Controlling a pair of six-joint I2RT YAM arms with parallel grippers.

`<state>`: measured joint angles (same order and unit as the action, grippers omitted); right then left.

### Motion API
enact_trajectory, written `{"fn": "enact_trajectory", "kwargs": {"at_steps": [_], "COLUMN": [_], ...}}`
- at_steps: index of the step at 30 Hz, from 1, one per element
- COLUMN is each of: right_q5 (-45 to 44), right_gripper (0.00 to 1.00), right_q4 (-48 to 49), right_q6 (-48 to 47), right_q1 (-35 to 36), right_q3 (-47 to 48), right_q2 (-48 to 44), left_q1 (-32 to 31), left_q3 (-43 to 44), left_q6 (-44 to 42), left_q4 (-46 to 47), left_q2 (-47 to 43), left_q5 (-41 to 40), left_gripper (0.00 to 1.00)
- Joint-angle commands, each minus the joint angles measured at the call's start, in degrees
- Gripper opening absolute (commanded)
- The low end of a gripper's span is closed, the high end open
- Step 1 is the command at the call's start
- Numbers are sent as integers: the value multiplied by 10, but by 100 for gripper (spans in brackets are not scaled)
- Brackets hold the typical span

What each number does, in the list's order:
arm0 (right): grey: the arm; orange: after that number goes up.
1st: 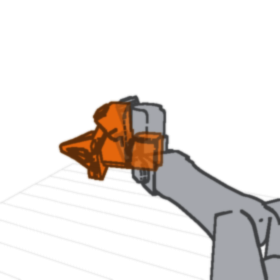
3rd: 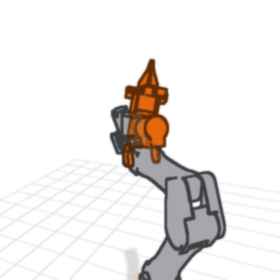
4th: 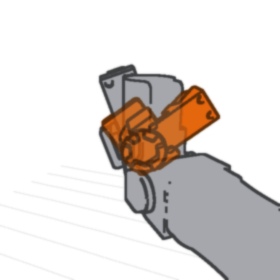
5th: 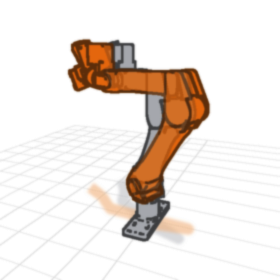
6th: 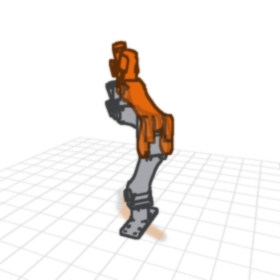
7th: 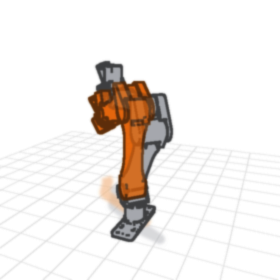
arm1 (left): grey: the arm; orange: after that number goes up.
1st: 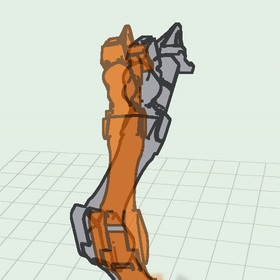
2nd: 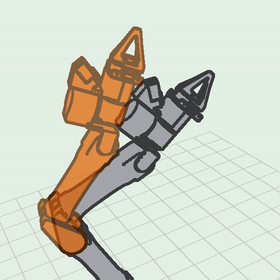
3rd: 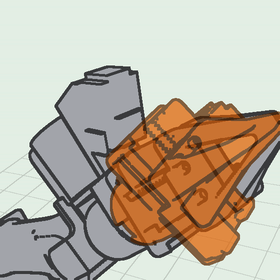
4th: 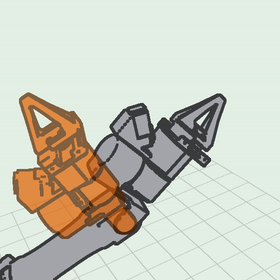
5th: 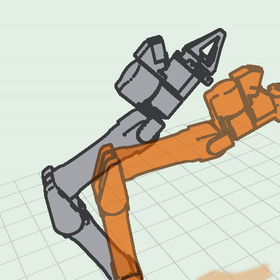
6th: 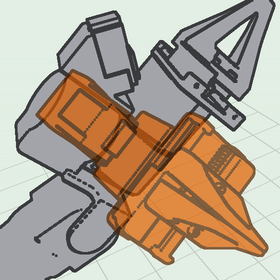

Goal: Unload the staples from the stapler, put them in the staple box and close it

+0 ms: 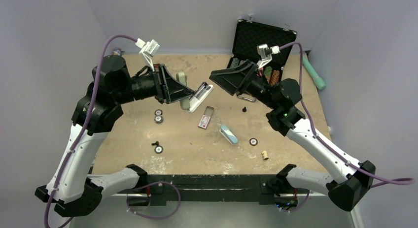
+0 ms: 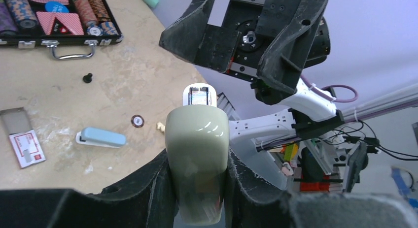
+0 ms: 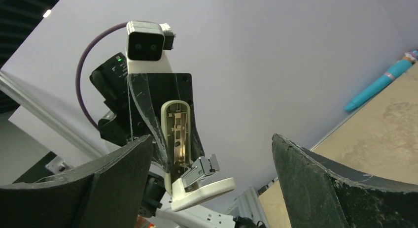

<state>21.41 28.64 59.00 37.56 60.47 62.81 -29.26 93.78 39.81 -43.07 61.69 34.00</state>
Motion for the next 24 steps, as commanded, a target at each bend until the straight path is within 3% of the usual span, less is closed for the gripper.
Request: {"fn": "enact_trajectory", "kwargs": {"at_steps": [1,14,24], "right_q5": [67,118,127], "right_gripper": [95,92,73], "right_q4": [41,78,95], "right_q6": [9,23,38], "right_q1": [2,7,14], "right_q3": [35,66,75], "right_q2": [13,39,43], "left_q1": [4,3,4], "left_q3": [43,70,53], "left_q6": [38,60,59], "left_q4": [59,101,146], "left_q2": [0,26,27], "left_q5": [37,46,42], "left_gripper": [0,0,0]}}
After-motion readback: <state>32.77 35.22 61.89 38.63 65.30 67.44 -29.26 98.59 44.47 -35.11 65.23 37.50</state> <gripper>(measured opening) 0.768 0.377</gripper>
